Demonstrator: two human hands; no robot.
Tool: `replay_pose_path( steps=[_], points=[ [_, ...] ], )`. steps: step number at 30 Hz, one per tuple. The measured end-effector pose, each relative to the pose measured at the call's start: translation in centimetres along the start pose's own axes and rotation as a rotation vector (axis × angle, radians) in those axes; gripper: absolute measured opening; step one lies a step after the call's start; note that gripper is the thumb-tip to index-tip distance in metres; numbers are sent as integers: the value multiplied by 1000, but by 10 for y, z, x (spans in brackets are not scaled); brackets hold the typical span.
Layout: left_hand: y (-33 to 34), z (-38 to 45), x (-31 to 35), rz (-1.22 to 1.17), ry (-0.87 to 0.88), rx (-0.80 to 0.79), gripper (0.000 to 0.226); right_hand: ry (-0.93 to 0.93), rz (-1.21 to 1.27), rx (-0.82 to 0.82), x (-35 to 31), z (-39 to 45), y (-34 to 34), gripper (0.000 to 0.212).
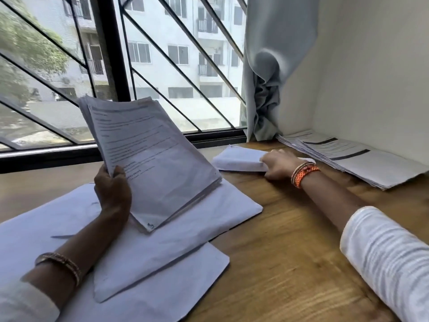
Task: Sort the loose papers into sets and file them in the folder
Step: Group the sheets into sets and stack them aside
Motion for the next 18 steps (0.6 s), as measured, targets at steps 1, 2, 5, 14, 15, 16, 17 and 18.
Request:
replay_pose_path(
  steps=[1,2,5,14,15,16,17,18],
  points=[
    [1,0,1,-4,1,-6,31,36,-77,31,-3,1,-1,29],
    [2,-1,1,-9,0,-10,31,66,-131,62,-6,2,-2,31],
    [1,-2,4,-16,0,-17,30,105,-96,169,-3,-1,-27,27],
    [3,-2,1,-22,75,-29,23,-543,1569,197,-11,-64,-152,17],
    [4,-1,2,-36,89,-34,24,-550,1560,185,-14,-62,-150,19],
    [4,-1,2,-41,99,-38,26,-551,1551,168,-18,-61,-147,21],
    [5,-1,2,-43,100,-44,24,-543,1554,159,-19,-58,-144,21],
    [5,-1,3,-47,98,-47,22,-537,1562,152,-21,-56,-142,19]
  ],
)
Point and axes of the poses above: each hand's wrist, its own z-axis towards the middle knuckle, its own y-axis out of the palm, x = y × z, the point moved 9 cm from there along z, towards the middle knuckle, and after that the axes turned 7 degrees about -x, right-handed, at the moved point
